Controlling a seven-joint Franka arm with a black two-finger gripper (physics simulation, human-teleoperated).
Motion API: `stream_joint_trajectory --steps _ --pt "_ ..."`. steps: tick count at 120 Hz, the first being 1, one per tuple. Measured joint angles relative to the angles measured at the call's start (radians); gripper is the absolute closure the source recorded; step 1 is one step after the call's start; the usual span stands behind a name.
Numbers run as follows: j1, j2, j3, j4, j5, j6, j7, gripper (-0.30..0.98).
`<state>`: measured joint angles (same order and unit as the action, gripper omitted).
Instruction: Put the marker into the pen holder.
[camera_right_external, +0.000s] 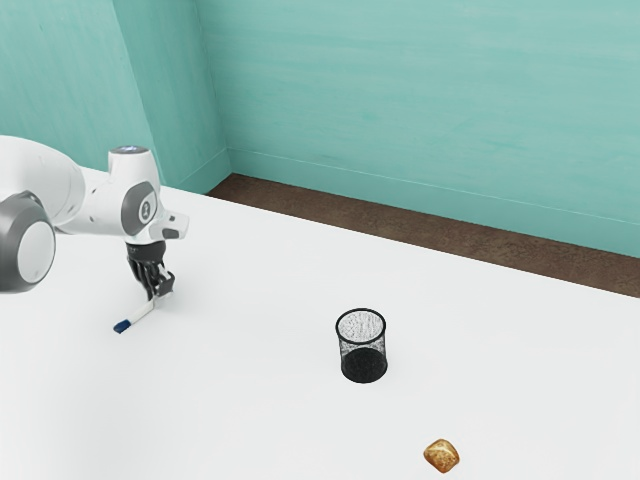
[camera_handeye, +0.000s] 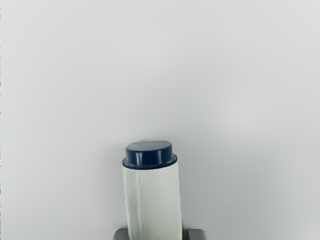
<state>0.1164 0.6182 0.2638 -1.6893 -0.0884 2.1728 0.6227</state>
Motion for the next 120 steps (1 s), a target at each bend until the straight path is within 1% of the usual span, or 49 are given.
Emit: stream_joint_trajectory --steps 32,40,48,56,61,70,85,94,120 --pt "-0.002 -0.016 0.000 -0.006 0.003 0.003 0.000 0.70" --pt "-0.004 -0.032 -0.003 -0.012 -0.015 0.018 -0.001 0.72" --pt "-0.006 -0.052 -0.009 -0.014 -0.053 0.052 -0.003 0.72" --pt "-0.007 -0.093 -0.041 -0.043 -0.085 0.118 -0.005 0.73" --pt "-0.007 -0.141 -0.072 -0.068 -0.096 0.167 -0.008 0.73" --pt "-0.008 -0.252 -0.121 -0.140 -0.106 0.252 -0.013 0.74" --pt "-0.009 -0.350 -0.149 -0.186 -0.113 0.341 -0.022 0.75" --pt "-0.007 -0.386 -0.159 -0.205 -0.115 0.372 -0.027 0.75" --pt "-0.009 -0.423 -0.203 -0.232 -0.122 0.421 -0.037 0.76"
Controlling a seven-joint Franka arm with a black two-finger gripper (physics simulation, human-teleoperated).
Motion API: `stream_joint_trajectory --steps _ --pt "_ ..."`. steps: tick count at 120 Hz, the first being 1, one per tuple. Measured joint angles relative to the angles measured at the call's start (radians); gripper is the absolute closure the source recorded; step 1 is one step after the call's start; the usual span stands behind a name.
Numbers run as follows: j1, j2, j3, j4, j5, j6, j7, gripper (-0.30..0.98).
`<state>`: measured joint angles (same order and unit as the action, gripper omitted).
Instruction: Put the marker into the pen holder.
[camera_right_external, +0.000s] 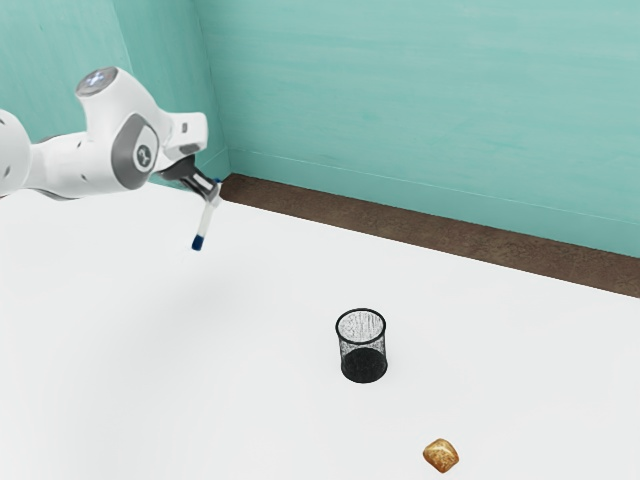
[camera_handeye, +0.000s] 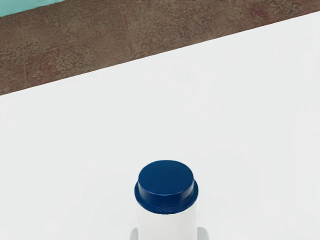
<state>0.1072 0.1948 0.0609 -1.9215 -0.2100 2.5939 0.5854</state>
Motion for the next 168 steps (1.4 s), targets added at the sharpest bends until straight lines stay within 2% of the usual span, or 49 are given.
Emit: stream_joint_trajectory --steps 63,168 --pt "0.000 -0.014 -0.192 -0.012 -0.007 0.046 -0.015 0.76" --pt "0.001 0.029 -0.440 -0.015 -0.017 0.105 -0.026 0.74"
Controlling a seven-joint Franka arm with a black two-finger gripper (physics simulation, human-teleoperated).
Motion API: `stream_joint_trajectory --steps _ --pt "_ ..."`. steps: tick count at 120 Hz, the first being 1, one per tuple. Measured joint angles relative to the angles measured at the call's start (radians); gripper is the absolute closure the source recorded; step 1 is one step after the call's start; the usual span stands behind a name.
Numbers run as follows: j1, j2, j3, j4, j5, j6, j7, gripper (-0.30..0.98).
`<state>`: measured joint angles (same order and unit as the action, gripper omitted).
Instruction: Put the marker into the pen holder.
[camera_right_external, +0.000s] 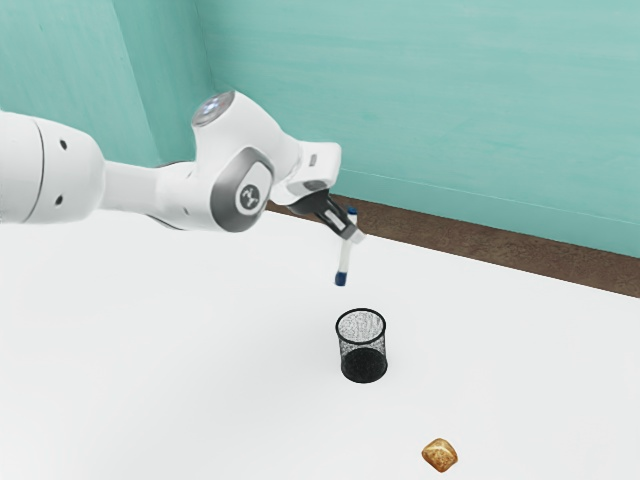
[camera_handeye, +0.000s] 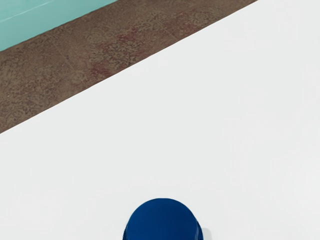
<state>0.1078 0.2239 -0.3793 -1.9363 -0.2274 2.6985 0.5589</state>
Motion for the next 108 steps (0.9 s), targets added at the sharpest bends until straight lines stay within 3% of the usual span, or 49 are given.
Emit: stream_joint_trajectory --steps 64,108 --pt "-0.003 0.087 -0.074 0.008 -0.001 0.046 0.009 0.73" --pt "-0.004 0.012 -0.100 -0.106 -0.047 0.102 0.019 0.69"
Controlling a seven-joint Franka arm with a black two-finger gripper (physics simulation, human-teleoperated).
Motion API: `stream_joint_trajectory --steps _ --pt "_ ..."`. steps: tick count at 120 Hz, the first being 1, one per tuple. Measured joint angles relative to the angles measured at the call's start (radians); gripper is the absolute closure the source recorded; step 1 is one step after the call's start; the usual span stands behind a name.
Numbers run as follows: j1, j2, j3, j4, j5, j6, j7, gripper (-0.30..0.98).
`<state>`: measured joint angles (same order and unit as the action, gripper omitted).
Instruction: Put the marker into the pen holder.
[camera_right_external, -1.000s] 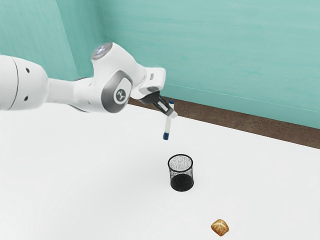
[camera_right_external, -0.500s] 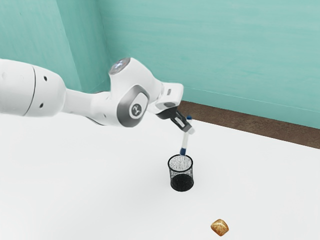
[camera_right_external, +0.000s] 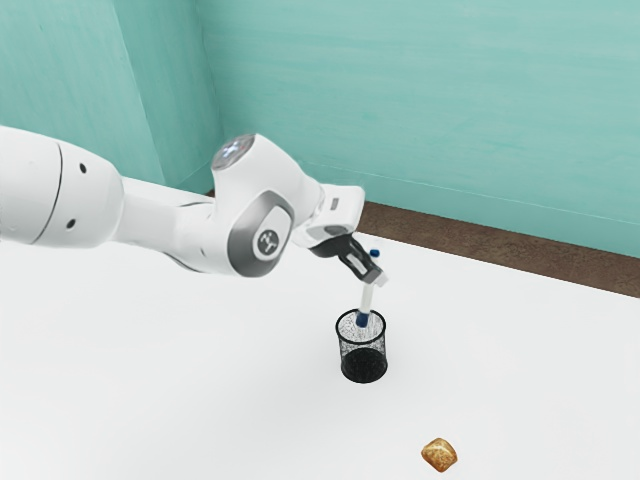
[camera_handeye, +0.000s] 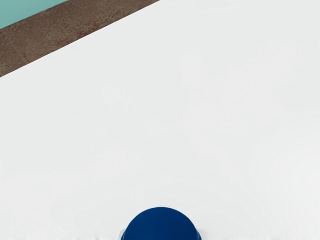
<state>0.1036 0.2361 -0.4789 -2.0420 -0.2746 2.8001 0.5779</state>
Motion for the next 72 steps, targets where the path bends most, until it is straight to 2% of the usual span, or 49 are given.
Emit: stream_joint_trajectory --steps 17,32,42,57,64,72 --pt "0.001 0.019 -0.001 0.002 -0.022 0.004 0.009 0.38" --pt "0.001 0.030 0.005 0.037 -0.027 -0.037 0.016 0.21" --pt "0.001 0.064 0.150 0.209 0.019 -0.252 0.015 0.15" --pt "0.005 0.061 0.293 0.527 0.176 -0.650 -0.067 0.08" --pt "-0.016 0.014 0.389 0.581 0.221 -0.785 -0.110 0.06" --pt "-0.084 -0.050 0.521 0.569 0.253 -0.907 -0.153 0.04"
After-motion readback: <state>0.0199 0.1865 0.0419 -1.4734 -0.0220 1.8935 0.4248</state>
